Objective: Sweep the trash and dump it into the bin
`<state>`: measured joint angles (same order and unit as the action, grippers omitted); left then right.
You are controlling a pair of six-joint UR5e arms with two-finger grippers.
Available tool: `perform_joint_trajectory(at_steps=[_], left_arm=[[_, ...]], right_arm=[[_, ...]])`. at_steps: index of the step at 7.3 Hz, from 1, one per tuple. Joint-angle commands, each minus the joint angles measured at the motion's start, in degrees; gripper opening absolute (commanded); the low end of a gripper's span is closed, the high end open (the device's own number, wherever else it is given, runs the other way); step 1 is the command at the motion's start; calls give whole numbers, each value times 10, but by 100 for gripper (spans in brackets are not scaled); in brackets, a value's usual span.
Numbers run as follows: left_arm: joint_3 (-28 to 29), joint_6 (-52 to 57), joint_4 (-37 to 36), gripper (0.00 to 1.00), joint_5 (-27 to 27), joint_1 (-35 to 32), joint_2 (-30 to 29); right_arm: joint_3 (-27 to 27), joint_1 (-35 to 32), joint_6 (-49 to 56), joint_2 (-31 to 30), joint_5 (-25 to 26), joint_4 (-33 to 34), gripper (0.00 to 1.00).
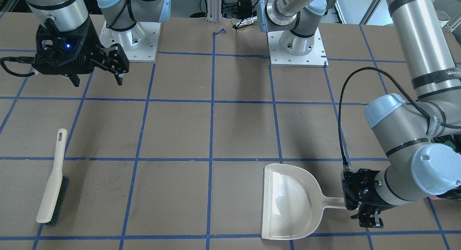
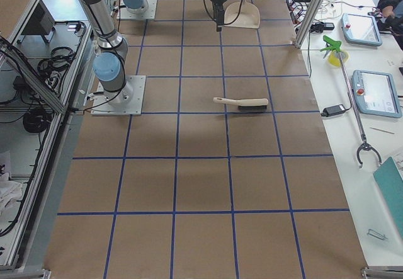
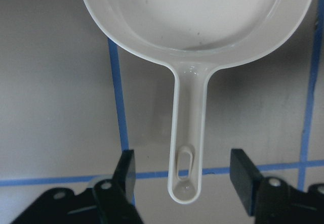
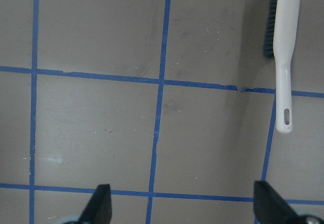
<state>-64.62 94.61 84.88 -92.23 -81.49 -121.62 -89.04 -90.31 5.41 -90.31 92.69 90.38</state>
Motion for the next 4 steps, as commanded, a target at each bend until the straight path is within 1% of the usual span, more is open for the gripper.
perform_joint_trajectory(at_steps=[1, 2, 3, 4], left_arm=[[65, -161, 139, 73, 1, -57, 52], [54, -262, 151, 74, 5, -72, 74], [38, -349, 175, 78, 31, -75, 94], [12, -422, 185, 78, 29, -76, 123]], right_arm=[[-3, 0, 0, -10, -1, -6, 100], [-3, 0, 0, -12, -25, -14, 100], [-5, 3, 0, -14, -43, -16, 100], [-5, 3, 0, -14, -43, -16, 100]])
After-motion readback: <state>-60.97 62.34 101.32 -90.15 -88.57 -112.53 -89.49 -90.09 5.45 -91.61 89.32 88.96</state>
